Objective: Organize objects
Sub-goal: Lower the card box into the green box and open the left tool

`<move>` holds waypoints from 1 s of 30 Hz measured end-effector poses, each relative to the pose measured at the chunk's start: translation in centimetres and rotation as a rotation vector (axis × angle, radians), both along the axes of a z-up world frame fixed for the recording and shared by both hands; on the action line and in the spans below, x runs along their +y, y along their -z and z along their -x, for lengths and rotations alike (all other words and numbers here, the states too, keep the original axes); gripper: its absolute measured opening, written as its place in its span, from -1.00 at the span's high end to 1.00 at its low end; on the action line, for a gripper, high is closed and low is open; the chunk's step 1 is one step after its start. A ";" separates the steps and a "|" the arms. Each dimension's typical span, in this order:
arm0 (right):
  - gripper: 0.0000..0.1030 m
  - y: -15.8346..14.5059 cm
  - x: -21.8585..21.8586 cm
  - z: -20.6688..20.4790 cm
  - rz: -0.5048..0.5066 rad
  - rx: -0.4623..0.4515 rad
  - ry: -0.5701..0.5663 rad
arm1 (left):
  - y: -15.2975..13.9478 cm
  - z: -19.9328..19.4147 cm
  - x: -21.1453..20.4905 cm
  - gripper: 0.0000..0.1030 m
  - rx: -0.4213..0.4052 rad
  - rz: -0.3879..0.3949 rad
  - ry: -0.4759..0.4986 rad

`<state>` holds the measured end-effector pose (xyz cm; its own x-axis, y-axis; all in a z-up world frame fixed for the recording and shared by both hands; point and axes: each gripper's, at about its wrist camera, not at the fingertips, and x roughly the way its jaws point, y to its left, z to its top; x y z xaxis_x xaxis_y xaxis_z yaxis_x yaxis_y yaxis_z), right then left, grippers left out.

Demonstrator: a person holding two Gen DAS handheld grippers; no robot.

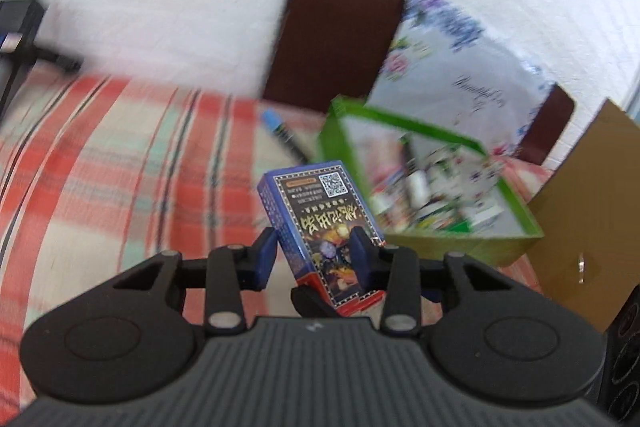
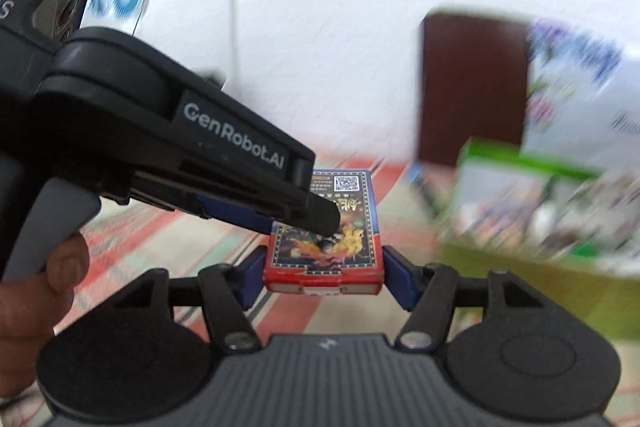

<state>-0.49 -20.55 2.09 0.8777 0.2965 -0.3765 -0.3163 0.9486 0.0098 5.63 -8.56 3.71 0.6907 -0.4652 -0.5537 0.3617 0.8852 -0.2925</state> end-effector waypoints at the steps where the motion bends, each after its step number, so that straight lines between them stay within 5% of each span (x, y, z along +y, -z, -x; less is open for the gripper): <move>1: -0.18 -0.5 -0.7 -0.1 0.005 -0.030 0.028 | -0.7 -0.3 -1.1 0.19 -0.021 0.000 0.025; 6: -0.23 -0.9 -4.6 -2.9 0.044 -0.120 0.185 | -2.4 -2.7 -8.2 0.15 -0.104 -0.048 0.133; 8: -0.73 0.3 -5.2 -5.2 0.146 -0.102 0.225 | -1.6 -4.0 -11.3 0.06 -0.128 -0.139 0.139; 9: -0.63 0.8 -5.6 -6.0 0.177 -0.071 0.253 | -1.1 -4.5 -12.3 0.10 -0.112 -0.194 0.112; 10: -0.28 0.9 -6.4 -6.0 0.154 -0.053 0.263 | -0.7 -4.9 -12.7 0.12 -0.080 -0.211 0.096; 13: -0.40 0.7 -8.5 -4.0 0.025 -0.073 0.292 | -0.6 -4.0 -11.8 0.08 -0.075 -0.167 0.089; 24: -0.48 1.3 -13.1 1.2 -0.204 0.057 0.369 | -1.6 0.6 -10.4 -0.07 -0.118 -0.335 0.001; 30: -0.57 0.5 -14.9 3.5 -0.289 0.115 0.393 | -1.3 2.6 -9.3 -0.20 -0.094 -0.357 -0.033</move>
